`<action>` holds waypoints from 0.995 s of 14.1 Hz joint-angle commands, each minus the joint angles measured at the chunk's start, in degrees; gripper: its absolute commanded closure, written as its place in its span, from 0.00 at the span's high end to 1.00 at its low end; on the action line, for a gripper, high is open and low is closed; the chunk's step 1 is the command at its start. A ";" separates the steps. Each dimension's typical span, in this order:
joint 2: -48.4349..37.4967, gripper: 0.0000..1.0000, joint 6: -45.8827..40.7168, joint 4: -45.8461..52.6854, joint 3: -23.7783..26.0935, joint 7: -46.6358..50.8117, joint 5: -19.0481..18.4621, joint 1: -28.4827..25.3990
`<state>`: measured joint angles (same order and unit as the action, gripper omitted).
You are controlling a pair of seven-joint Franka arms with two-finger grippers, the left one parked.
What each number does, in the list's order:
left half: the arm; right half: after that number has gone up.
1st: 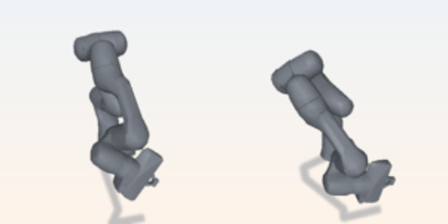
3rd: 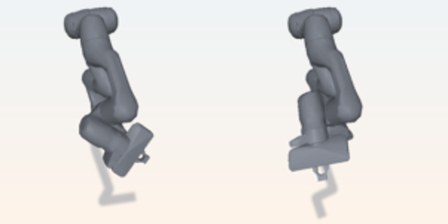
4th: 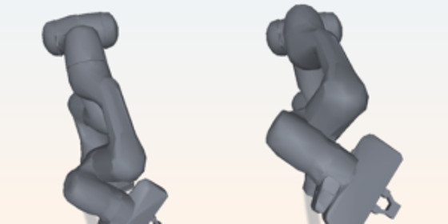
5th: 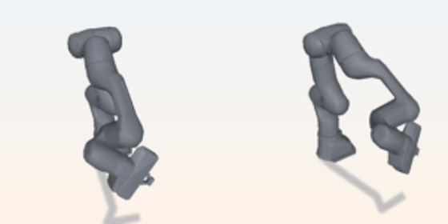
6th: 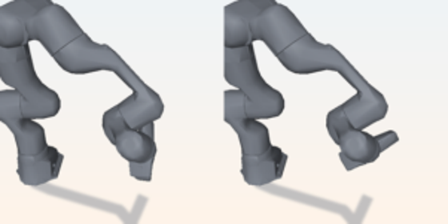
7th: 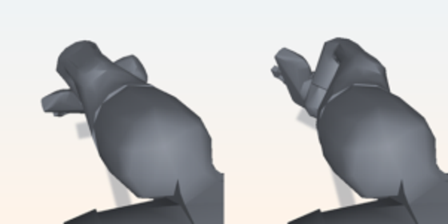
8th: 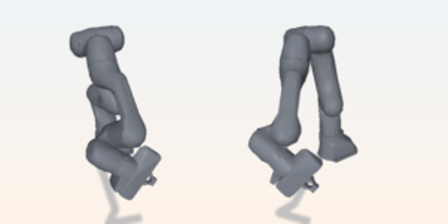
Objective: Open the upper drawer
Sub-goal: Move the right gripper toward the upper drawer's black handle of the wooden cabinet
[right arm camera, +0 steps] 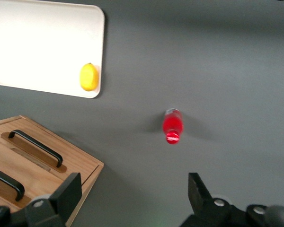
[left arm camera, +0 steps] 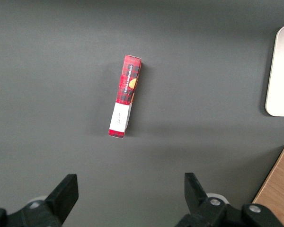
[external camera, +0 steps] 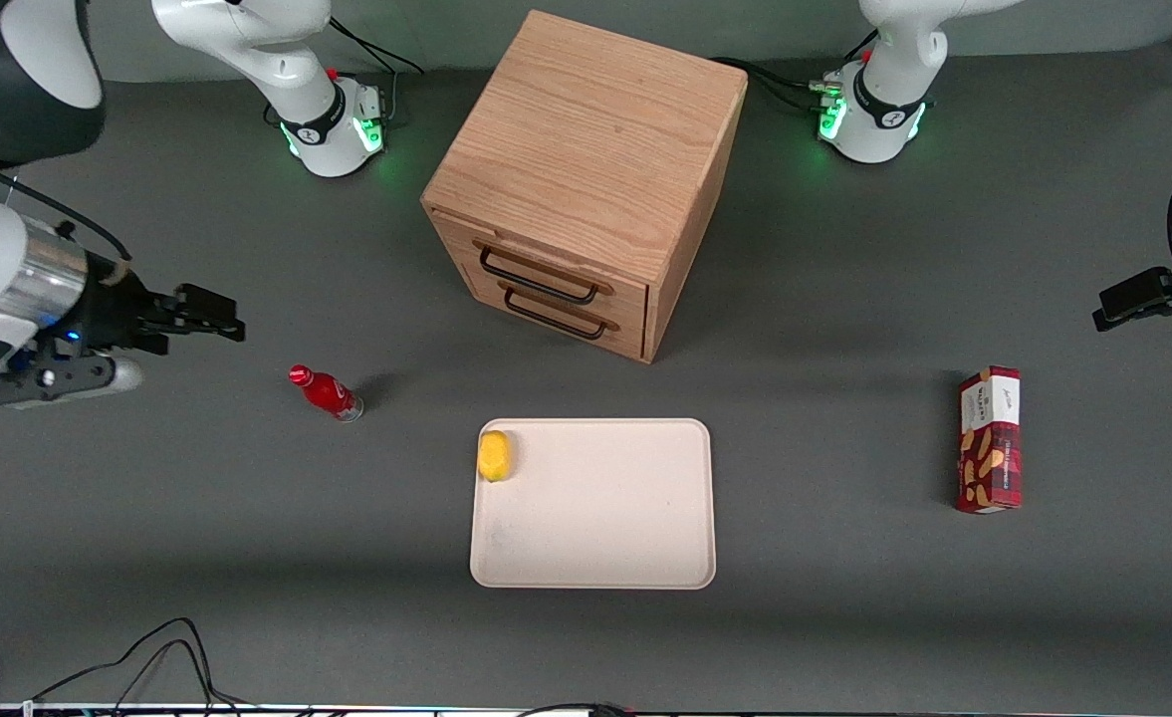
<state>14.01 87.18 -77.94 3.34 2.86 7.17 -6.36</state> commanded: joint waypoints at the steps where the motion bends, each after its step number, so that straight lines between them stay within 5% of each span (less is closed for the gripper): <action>1: 3.12 1.00 3.76 2.70 0.08 -0.93 1.09 -3.39; 8: 7.43 1.00 9.50 3.05 1.22 -1.11 0.92 -12.70; 14: 7.96 1.00 9.50 2.35 2.02 -16.13 1.01 -14.30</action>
<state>20.91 97.66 -77.07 5.20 -9.19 7.35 -20.10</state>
